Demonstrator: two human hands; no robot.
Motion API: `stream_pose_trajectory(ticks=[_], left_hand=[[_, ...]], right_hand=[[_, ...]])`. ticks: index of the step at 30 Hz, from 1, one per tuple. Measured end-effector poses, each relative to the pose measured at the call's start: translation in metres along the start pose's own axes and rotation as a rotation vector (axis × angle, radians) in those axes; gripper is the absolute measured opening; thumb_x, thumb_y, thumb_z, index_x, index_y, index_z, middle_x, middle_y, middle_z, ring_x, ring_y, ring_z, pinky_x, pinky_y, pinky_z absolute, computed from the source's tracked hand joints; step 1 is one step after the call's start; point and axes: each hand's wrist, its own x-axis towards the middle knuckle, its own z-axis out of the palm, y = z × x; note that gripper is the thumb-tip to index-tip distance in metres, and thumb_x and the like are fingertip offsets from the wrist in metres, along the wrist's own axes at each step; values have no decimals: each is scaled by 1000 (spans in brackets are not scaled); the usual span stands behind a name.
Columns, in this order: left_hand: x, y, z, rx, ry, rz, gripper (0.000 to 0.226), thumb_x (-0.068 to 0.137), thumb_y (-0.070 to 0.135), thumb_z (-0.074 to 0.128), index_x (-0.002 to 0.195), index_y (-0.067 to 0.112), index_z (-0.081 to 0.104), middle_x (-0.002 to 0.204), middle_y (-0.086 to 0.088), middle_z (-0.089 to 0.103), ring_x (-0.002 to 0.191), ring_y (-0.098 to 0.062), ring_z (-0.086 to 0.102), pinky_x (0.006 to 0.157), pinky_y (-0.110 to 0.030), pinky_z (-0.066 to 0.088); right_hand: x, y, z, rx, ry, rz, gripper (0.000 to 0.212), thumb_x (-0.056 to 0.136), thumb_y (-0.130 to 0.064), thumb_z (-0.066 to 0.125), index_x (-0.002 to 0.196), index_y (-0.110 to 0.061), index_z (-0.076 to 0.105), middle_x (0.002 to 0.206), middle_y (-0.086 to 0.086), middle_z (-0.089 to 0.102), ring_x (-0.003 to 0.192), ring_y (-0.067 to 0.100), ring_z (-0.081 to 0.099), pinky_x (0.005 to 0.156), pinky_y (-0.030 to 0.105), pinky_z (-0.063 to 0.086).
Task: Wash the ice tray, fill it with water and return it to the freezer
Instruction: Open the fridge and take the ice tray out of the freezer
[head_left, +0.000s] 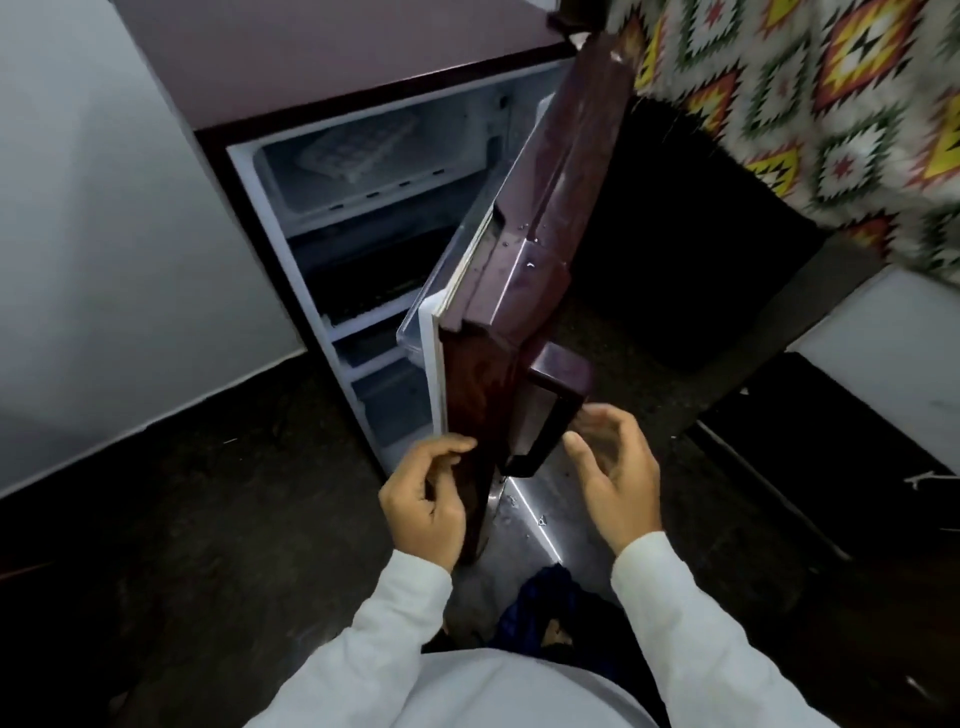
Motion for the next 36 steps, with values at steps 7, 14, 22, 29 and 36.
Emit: stream_pose_trajectory(ticks=[7,14,22,29,36], left_hand=[[-13,3,40,47,-75,-12,41,78,-23,46,100,2,71,100,-7,70,95,-20,69,84,-40,58],[-30,21,78,51,-315,93,43,78,-25,48,103,0,72,104,-5,71,102,-5,66,89,-19,52],[-42,30,127,-75,-675,16,66,74,-22,40,126,9,65,127,0,66,121,-11,60,103,-30,49],[-43,29,177,73,-917,245,73,77,-20,43,146,7,45,153,-4,43,144,-9,36,119,-31,30],[-44,13,234,391,-1079,603,82,82,-3,52,156,9,19,165,-6,15,153,-19,10,123,-39,20]], right_hand=[[-40,30,-23,-29,104,-27,26,85,-12,77,105,-21,61,104,-7,62,96,13,66,85,38,57],[-45,43,-41,-16,207,44,45,80,-26,82,116,-23,55,116,-8,56,107,13,61,90,42,55],[-35,54,-72,54,426,77,72,78,-18,85,139,-14,47,136,0,48,125,8,53,99,19,47],[4,70,-115,82,605,122,51,86,-13,76,128,-28,53,127,-6,50,117,1,57,97,28,52],[42,99,-147,17,723,181,36,91,-16,70,125,-17,58,125,3,60,114,12,62,95,40,55]])
